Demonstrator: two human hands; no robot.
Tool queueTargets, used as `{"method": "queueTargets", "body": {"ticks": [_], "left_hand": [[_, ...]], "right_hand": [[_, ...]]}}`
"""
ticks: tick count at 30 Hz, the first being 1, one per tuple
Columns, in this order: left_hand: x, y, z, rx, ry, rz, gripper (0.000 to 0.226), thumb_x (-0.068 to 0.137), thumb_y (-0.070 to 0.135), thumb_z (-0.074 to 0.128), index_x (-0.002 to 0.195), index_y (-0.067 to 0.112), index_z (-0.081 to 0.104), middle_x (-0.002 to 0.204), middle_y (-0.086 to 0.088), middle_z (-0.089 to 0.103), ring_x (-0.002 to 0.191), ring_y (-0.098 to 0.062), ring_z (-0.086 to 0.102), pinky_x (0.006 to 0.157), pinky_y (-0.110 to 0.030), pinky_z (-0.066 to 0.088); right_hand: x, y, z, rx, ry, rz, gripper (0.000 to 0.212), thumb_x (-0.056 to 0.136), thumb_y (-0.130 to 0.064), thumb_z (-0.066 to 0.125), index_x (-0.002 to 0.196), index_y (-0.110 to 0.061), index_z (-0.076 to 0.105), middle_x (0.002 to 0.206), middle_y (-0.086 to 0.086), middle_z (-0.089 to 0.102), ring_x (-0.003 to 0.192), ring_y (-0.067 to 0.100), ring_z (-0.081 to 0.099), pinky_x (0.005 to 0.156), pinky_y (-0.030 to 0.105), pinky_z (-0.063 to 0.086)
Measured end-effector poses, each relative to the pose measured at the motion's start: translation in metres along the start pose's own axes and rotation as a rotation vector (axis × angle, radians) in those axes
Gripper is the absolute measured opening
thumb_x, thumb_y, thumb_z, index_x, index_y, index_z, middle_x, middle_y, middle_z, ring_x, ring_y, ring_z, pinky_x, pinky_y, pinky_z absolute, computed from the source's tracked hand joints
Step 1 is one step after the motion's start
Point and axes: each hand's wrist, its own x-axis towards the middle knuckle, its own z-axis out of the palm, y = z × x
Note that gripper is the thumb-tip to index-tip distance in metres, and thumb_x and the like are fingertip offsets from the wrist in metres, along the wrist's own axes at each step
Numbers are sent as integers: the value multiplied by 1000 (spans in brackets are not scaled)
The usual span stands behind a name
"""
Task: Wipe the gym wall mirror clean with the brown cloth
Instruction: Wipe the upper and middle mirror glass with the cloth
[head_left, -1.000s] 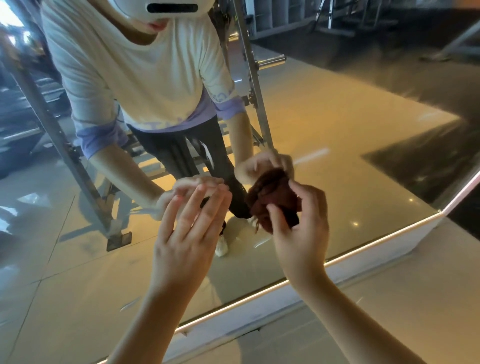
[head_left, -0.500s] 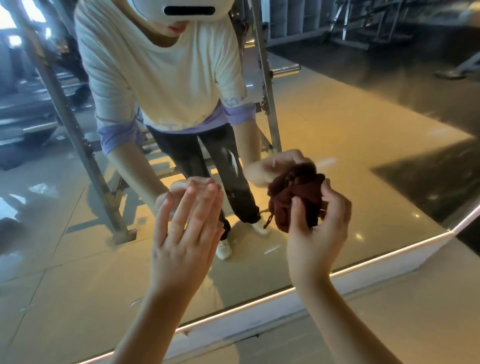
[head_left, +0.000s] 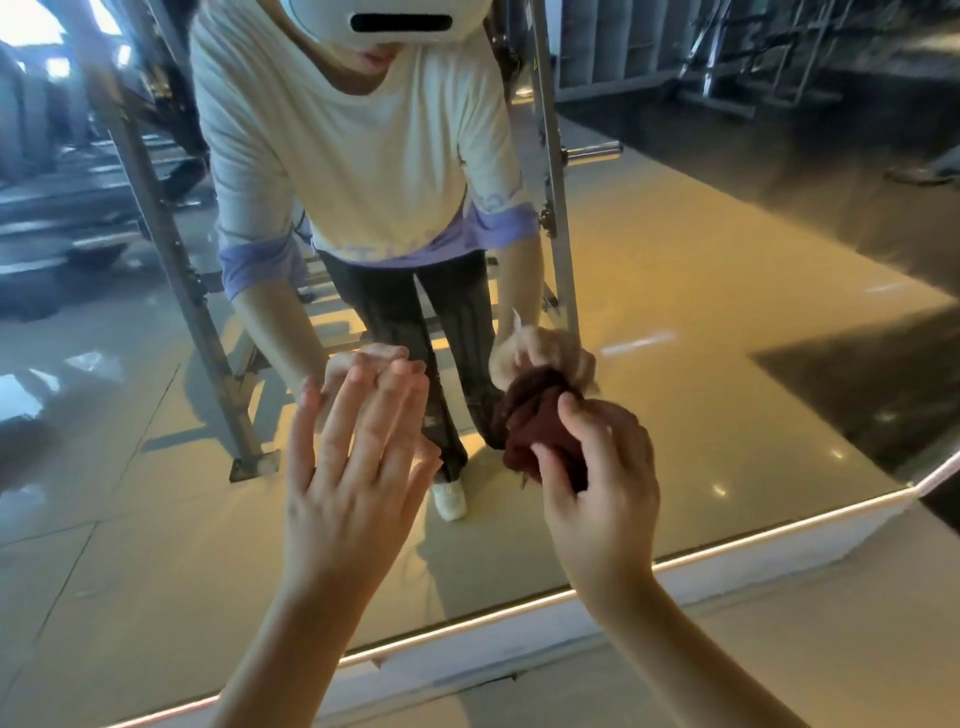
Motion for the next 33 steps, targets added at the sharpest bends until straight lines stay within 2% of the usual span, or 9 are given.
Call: {"method": "queueTargets", "body": {"ticks": [2, 7, 11, 15, 17, 19, 22, 27, 33], "left_hand": [[-1, -4, -1, 2, -7, 0, 78, 90, 31, 72, 153, 6, 32, 159, -11, 26, 143, -32, 30, 120, -55, 22], [1, -2, -5, -16, 10, -8, 72, 90, 26, 73, 149, 5, 38, 153, -13, 35, 141, -32, 34, 119, -54, 23], [1, -3, -6, 12, 13, 4, 72, 90, 24, 72, 150, 6, 37, 154, -13, 35, 142, -31, 33, 122, -51, 19], [1, -1, -6, 26, 5, -13, 72, 91, 23, 71, 152, 7, 34, 154, -12, 35, 142, -31, 34, 124, -49, 15], [0, 0, -6, 25, 3, -23, 73, 90, 22, 73, 151, 7, 35, 154, -12, 35, 142, -30, 33, 124, -49, 15], [0, -1, -7, 15, -6, -22, 73, 89, 22, 74, 150, 7, 38, 155, -12, 35, 141, -30, 34, 123, -49, 16], [1, -3, -9, 8, -21, -9, 72, 89, 23, 72, 150, 6, 38, 155, -12, 34, 141, -30, 34, 122, -50, 18], [3, -1, -10, -21, -15, -40, 73, 87, 19, 76, 149, 5, 39, 154, -12, 36, 141, -30, 35, 122, -49, 20], [9, 0, -12, -28, 30, -117, 79, 85, 21, 80, 150, 3, 37, 153, -14, 34, 141, -33, 34, 121, -51, 23]], "right_hand": [[15, 6, -6, -12, 33, -44, 34, 88, -18, 65, 119, -11, 55, 107, 16, 64, 100, 27, 58, 91, 17, 42], [27, -14, 8, 44, 252, 117, 34, 91, -9, 64, 124, -2, 61, 122, 10, 55, 109, 27, 56, 91, 30, 49], [30, -1, -3, -66, 59, -192, 30, 89, -8, 68, 119, -3, 67, 113, 17, 64, 98, 30, 59, 99, 18, 38], [71, -10, -14, 6, 265, -102, 34, 90, -6, 70, 123, -4, 62, 119, 13, 62, 107, 26, 58, 89, 42, 54], [73, -23, -5, 15, 316, -109, 33, 89, -3, 70, 121, -3, 64, 118, 15, 65, 109, 26, 60, 90, 45, 54], [64, -18, 0, -41, 194, -307, 32, 89, -3, 70, 120, -9, 65, 116, 14, 68, 104, 30, 64, 95, 37, 51], [68, -3, -16, -139, 38, -549, 27, 90, -6, 70, 116, -13, 67, 112, 12, 71, 100, 29, 61, 86, 38, 54], [93, -16, -11, -58, 222, -409, 30, 91, -4, 69, 121, -9, 66, 115, 15, 68, 100, 35, 65, 97, 34, 48], [76, -4, -17, -201, -25, -789, 20, 89, -4, 70, 108, -11, 74, 110, 11, 73, 100, 27, 65, 87, 41, 55]]}}
